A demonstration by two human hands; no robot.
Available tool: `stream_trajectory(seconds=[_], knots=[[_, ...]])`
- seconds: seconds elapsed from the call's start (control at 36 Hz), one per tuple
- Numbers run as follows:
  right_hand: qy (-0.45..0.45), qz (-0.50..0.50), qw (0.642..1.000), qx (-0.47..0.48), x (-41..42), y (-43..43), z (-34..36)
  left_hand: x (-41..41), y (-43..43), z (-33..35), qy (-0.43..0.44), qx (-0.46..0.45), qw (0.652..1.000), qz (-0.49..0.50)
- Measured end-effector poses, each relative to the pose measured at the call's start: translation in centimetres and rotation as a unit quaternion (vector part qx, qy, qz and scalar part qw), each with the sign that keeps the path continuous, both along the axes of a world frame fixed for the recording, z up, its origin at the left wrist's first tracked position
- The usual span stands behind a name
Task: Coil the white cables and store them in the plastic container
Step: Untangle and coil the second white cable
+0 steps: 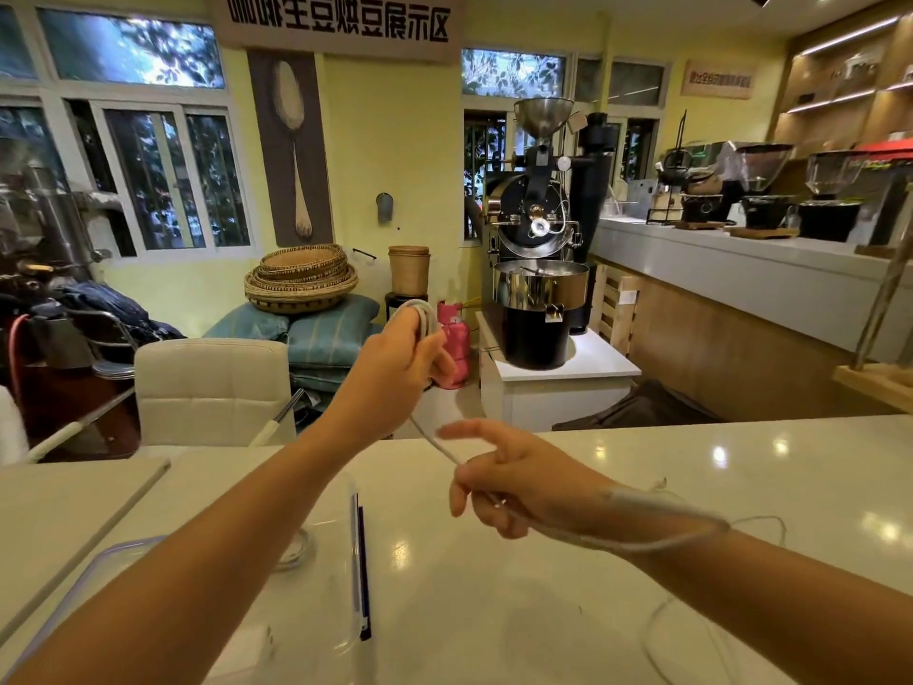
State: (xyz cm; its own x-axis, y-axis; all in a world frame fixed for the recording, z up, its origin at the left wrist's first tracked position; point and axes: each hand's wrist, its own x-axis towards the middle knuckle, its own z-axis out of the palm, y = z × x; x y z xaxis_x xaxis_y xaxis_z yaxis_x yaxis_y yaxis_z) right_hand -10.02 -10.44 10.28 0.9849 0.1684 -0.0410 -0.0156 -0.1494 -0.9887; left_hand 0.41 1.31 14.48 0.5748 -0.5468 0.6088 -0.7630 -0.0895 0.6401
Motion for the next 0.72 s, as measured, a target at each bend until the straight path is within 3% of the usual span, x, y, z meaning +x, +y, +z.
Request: stream_trajectory(seconds=[0.19, 0.31, 0.42, 0.56, 0.64, 0.72], knots=[[-0.03, 0.066, 0.989, 0.132, -1.9, -2.1, 2.8, 1.3, 1.3, -1.2, 0.041, 0.052, 0.998, 0.0], [-0.079, 0.13, 0.961, 0.232, -2.1, -2.5, 4.9, 0.2, 1.1, -2.8, 0.083, 0.094, 0.991, -0.048], [-0.108, 0.055, 0.94, 0.318, -1.5, -3.2, 6.2, -1.8, 0.7, -4.0, 0.159, 0.074, 0.976, -0.133], [-0.136, -0.033, 0.894, 0.425, -0.4, -3.5, 6.6, -4.4, 0.6, -4.4, 0.291, -0.026, 0.923, -0.251], [-0.143, -0.048, 0.861, 0.486, 0.3, -3.7, 6.2, -5.7, 0.5, -4.1, 0.332, -0.078, 0.892, -0.296], [-0.135, -0.064, 0.857, 0.493, 1.1, -3.7, 5.8, -6.5, 0.4, -3.8, 0.346, -0.089, 0.876, -0.324]])
